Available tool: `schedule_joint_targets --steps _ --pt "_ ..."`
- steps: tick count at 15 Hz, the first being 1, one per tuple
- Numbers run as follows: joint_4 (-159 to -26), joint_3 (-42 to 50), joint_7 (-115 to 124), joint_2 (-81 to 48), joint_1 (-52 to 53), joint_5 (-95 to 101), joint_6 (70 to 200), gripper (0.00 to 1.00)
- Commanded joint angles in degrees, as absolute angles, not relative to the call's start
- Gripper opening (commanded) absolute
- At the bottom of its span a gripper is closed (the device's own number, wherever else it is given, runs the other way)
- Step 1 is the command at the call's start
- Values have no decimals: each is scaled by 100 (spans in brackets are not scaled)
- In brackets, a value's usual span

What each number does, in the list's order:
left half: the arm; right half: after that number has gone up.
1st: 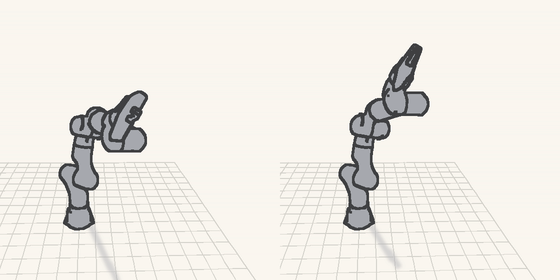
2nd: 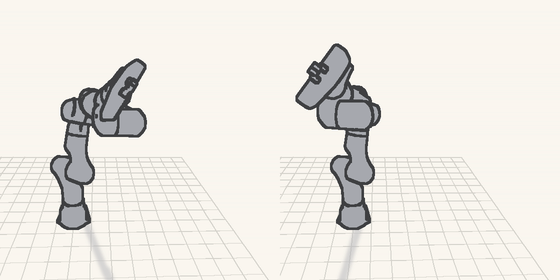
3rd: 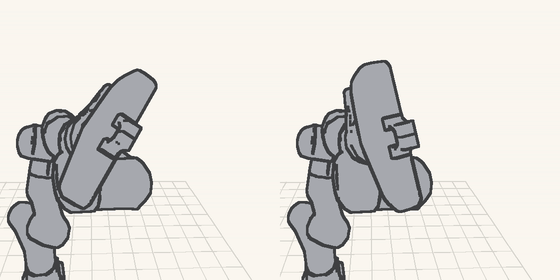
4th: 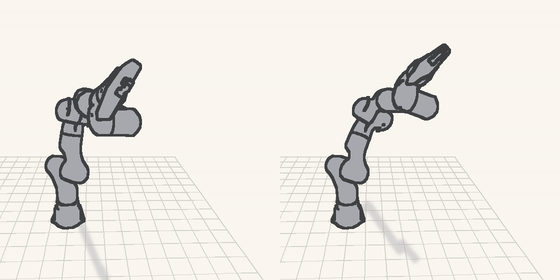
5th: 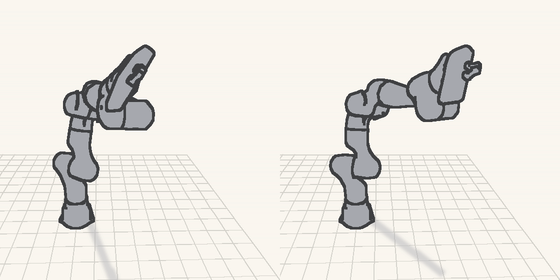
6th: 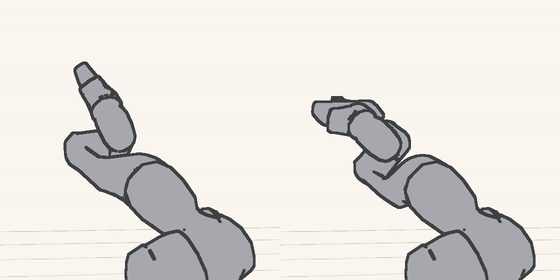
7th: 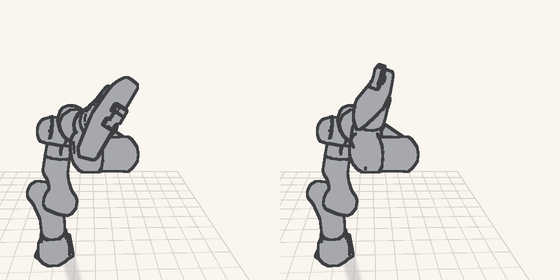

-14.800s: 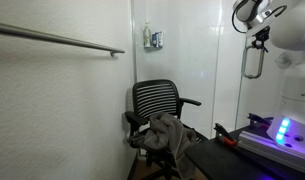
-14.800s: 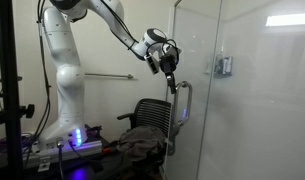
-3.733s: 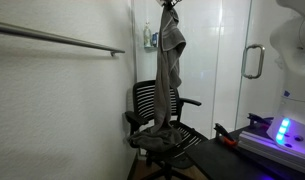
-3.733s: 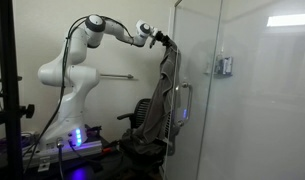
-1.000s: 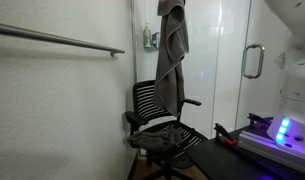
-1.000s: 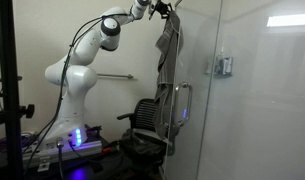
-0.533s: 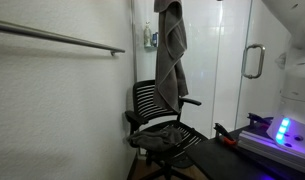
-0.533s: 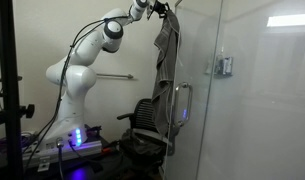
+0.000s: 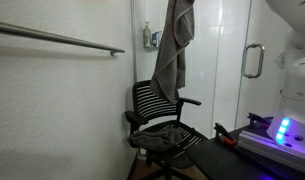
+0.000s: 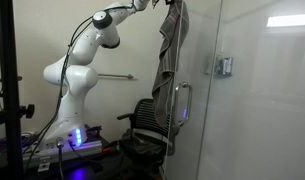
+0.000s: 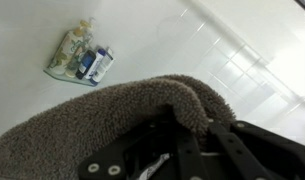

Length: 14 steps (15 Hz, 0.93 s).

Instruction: Open the door then pick the towel and drop in on the floor

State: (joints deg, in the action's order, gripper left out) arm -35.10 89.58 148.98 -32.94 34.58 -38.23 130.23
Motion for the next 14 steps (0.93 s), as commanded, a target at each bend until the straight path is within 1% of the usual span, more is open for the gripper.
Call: schedule_joint_targets --steps 1,3,5,6,8,14 --pt "-4656 10496 14894 -3705 4422 -5144 13927 2" --pt "-4914 11318 14883 -4190 4746 -6161 14140 2" --pt "-4861 11727 15085 -4577 4718 -6727 14293 2" --pt "-5246 12185 14899 -4838 5006 -7201 14446 2" --pt "-5559 12671 14910 -5227 5231 -7813 14650 2" --pt "-6093 13475 14910 -5894 5515 -8833 15371 2"
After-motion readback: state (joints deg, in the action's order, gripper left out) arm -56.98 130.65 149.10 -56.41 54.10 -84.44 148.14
